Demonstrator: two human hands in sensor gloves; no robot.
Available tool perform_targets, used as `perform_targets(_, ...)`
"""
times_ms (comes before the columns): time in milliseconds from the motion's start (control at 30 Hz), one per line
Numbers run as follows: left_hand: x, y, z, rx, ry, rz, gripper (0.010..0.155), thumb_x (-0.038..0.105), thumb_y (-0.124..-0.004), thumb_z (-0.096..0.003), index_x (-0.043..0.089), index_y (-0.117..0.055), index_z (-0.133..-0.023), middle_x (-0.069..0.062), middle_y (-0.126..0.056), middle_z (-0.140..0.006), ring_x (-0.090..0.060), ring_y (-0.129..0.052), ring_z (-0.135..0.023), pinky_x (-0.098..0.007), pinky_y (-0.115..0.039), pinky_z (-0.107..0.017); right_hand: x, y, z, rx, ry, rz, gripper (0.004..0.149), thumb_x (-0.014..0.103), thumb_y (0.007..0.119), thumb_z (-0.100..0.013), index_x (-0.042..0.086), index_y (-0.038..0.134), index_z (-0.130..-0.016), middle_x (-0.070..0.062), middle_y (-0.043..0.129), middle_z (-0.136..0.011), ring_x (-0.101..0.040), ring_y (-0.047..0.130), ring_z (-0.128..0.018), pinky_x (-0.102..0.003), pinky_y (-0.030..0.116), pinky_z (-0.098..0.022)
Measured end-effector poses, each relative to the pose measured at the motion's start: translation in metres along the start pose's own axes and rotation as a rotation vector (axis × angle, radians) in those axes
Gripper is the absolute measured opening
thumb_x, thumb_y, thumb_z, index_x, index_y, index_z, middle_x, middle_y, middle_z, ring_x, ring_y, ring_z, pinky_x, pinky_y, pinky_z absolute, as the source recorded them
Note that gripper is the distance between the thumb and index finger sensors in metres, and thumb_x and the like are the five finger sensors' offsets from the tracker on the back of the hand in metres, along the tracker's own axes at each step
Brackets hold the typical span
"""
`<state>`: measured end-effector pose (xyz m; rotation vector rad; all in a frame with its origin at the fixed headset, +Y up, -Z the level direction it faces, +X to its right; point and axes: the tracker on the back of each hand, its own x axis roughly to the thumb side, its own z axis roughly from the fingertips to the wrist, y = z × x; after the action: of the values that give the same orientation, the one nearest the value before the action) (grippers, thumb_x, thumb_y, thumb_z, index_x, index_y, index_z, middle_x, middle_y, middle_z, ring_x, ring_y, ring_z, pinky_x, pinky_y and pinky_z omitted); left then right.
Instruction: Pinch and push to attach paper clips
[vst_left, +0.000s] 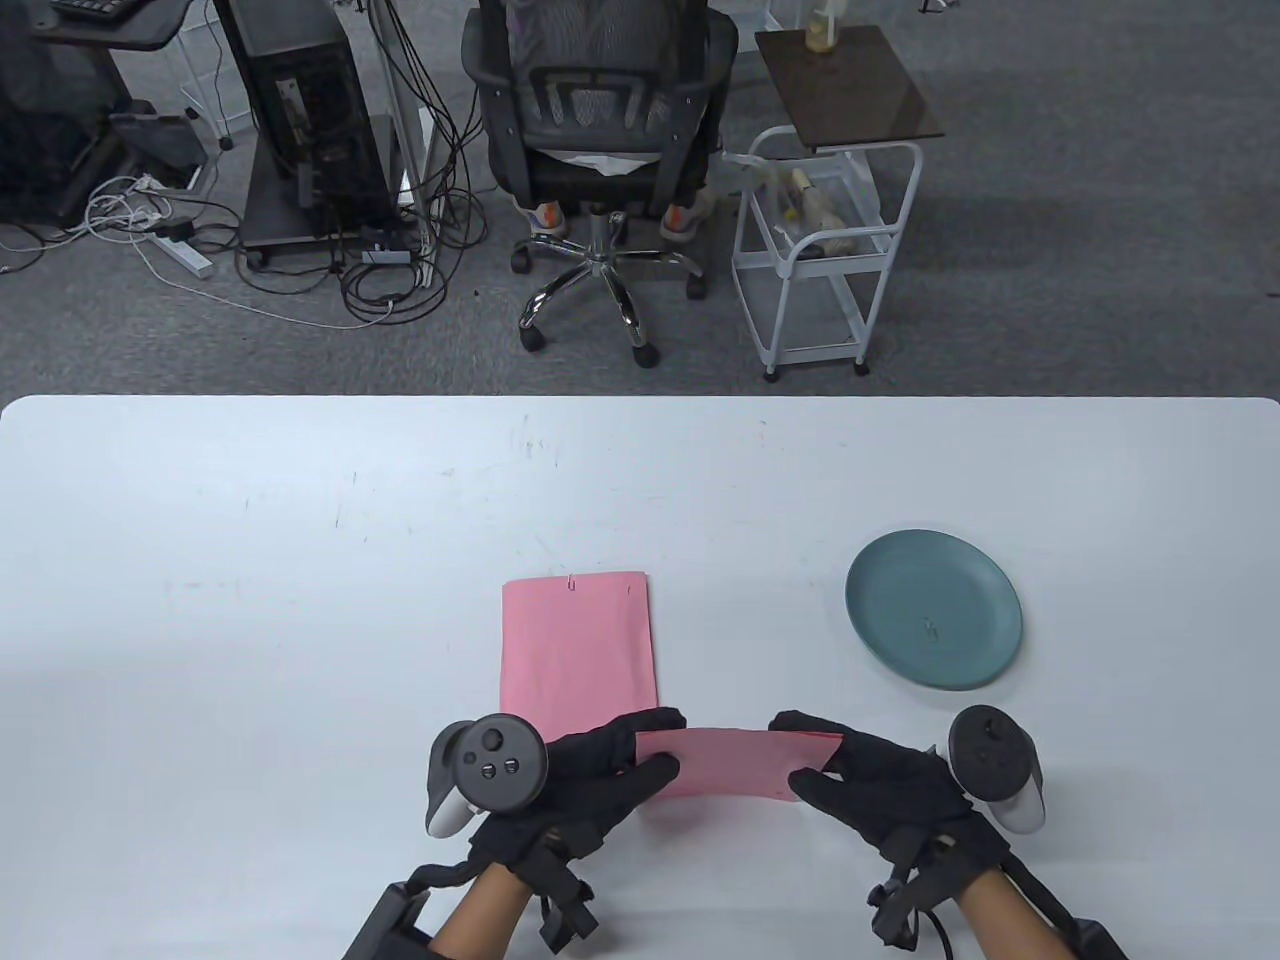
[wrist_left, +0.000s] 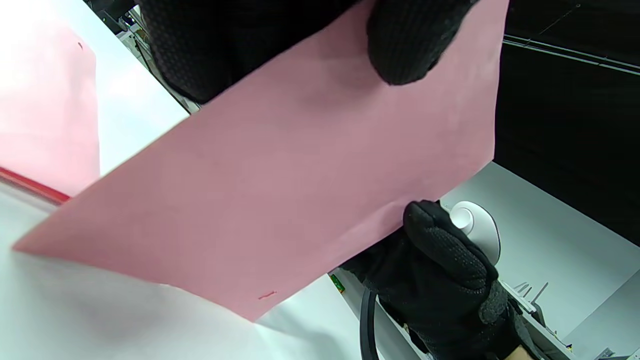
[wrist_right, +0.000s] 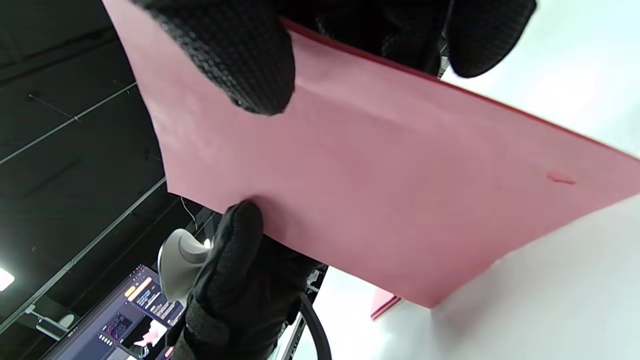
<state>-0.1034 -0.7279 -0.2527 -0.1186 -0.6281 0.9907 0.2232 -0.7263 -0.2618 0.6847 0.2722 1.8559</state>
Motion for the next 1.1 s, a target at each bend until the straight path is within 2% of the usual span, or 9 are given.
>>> perform_targets(233, 0.004, -0.001, -0.001, 0.006, -0.028, -0.036, 0.043, 0.036, -0.076, -0.0646, 0.021, -0.073, -0.105, -0.002, -0.091, -0.097, -0.025, -0.096, -0.085, -0.049, -0.077, -0.068, 0.0, -0.001, 0.0, -0.058, -0.009, -0.103, 0.044, 0.026, 0.076, -0.061, 0.018, 0.073, -0.104, -0.012, 0.084, -0.099, -0.037, 0.084, -0.087, -0.058, 0.063, -0.067)
perform_targets(467, 0.0, -0.004, -0.001, -0.024, -0.047, 0.012, 0.044, 0.036, -0.078, -0.0638, 0.022, -0.073, -0.105, -0.003, -0.089, -0.1, -0.027, -0.094, -0.089, -0.05, -0.076, -0.07, -0.002, -0.001, 0.0, -0.029, 0.0, -0.092, 0.043, 0.025, 0.078, -0.06, 0.019, 0.075, -0.103, -0.012, 0.084, -0.099, -0.038, 0.083, -0.088, -0.059, 0.062, -0.068)
perform_targets(700, -0.004, -0.003, -0.001, -0.004, -0.043, 0.015, 0.042, 0.036, -0.077, -0.0639, 0.023, -0.075, -0.104, -0.002, -0.091, -0.098, -0.025, -0.096, -0.086, -0.047, -0.079, -0.067, -0.002, -0.003, 0.001, -0.05, 0.005, -0.082, 0.042, 0.025, 0.078, -0.06, 0.018, 0.076, -0.101, -0.012, 0.085, -0.097, -0.038, 0.084, -0.087, -0.058, 0.063, -0.067)
perform_targets(867, -0.009, 0.001, 0.0, 0.023, -0.024, 0.049, 0.042, 0.036, -0.078, -0.0638, 0.023, -0.075, -0.104, -0.002, -0.092, -0.097, -0.025, -0.097, -0.085, -0.046, -0.079, -0.067, -0.001, -0.019, 0.004, -0.092, 0.0, -0.063, 0.043, 0.025, 0.078, -0.06, 0.017, 0.075, -0.102, -0.013, 0.084, -0.098, -0.039, 0.083, -0.087, -0.059, 0.062, -0.068)
perform_targets(1000, -0.014, 0.004, 0.0, 0.035, -0.01, 0.075, 0.042, 0.035, -0.078, -0.0637, 0.022, -0.075, -0.104, -0.002, -0.092, -0.097, -0.025, -0.098, -0.084, -0.046, -0.08, -0.066, 0.005, -0.051, 0.015, -0.249, -0.005, 0.041, 0.046, 0.024, 0.078, -0.06, 0.015, 0.072, -0.105, -0.016, 0.08, -0.101, -0.041, 0.078, -0.091, -0.06, 0.057, -0.07)
perform_targets(1100, -0.016, 0.005, -0.001, 0.035, -0.006, 0.089, 0.042, 0.035, -0.078, -0.0637, 0.022, -0.076, -0.103, -0.003, -0.093, -0.096, -0.025, -0.098, -0.083, -0.046, -0.08, -0.065, 0.008, -0.076, 0.03, -0.437, 0.055, 0.24, 0.047, 0.024, 0.078, -0.06, 0.015, 0.07, -0.105, -0.016, 0.078, -0.103, -0.042, 0.075, -0.092, -0.06, 0.055, -0.071)
